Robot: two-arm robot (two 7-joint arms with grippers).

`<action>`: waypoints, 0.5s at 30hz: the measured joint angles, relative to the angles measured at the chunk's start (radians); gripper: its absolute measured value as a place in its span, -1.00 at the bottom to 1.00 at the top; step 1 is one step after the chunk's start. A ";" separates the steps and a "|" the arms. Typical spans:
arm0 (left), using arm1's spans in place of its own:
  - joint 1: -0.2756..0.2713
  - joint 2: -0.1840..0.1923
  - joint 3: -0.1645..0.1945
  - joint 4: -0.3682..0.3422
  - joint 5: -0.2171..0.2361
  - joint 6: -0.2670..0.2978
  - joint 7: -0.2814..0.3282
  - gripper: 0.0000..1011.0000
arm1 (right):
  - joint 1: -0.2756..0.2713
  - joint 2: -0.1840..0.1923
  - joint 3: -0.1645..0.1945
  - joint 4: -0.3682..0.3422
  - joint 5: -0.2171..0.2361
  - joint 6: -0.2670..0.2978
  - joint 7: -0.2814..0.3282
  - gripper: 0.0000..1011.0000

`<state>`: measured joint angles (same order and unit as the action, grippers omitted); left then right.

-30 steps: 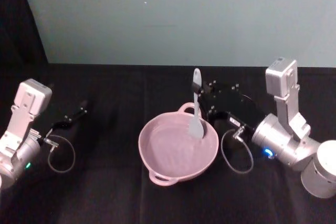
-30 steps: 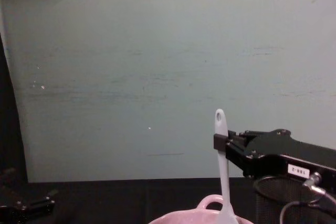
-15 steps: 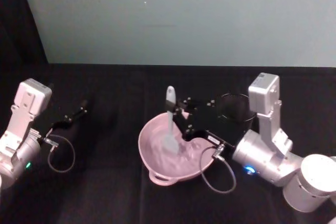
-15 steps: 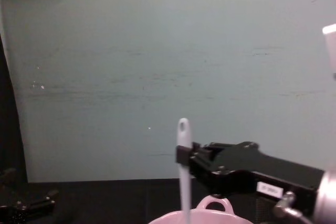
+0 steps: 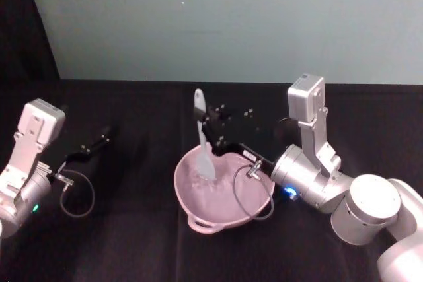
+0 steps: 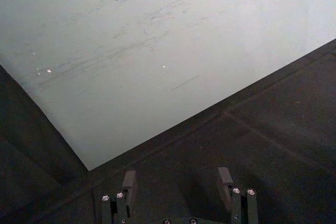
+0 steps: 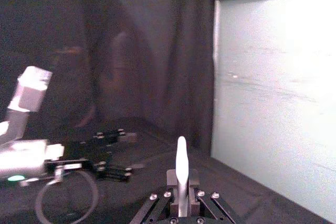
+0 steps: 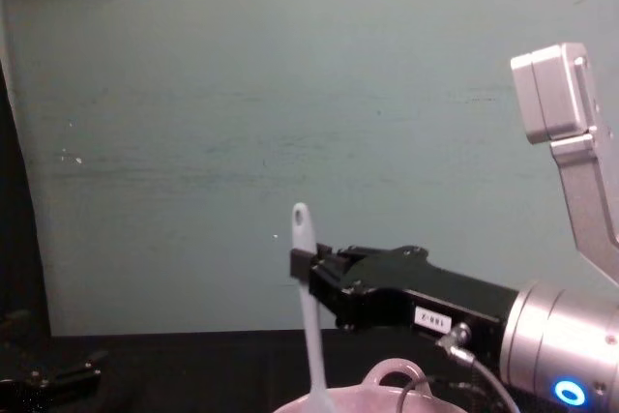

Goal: Use the one hand to pick up the spoon and stir the clear water in the bowl.

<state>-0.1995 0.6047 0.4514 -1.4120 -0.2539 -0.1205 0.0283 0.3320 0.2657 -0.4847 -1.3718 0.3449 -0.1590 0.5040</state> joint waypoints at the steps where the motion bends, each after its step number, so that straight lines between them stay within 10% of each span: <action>1: 0.000 0.000 0.000 0.000 0.000 0.000 0.000 0.99 | 0.007 -0.003 0.004 0.007 -0.010 0.000 -0.015 -0.78; 15: 0.000 0.000 0.000 0.000 0.000 0.000 0.000 0.99 | -0.028 0.031 0.078 -0.039 -0.052 0.007 -0.089 -0.78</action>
<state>-0.1995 0.6047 0.4514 -1.4120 -0.2539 -0.1205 0.0283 0.3036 0.2964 -0.4064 -1.4106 0.2930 -0.1519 0.4150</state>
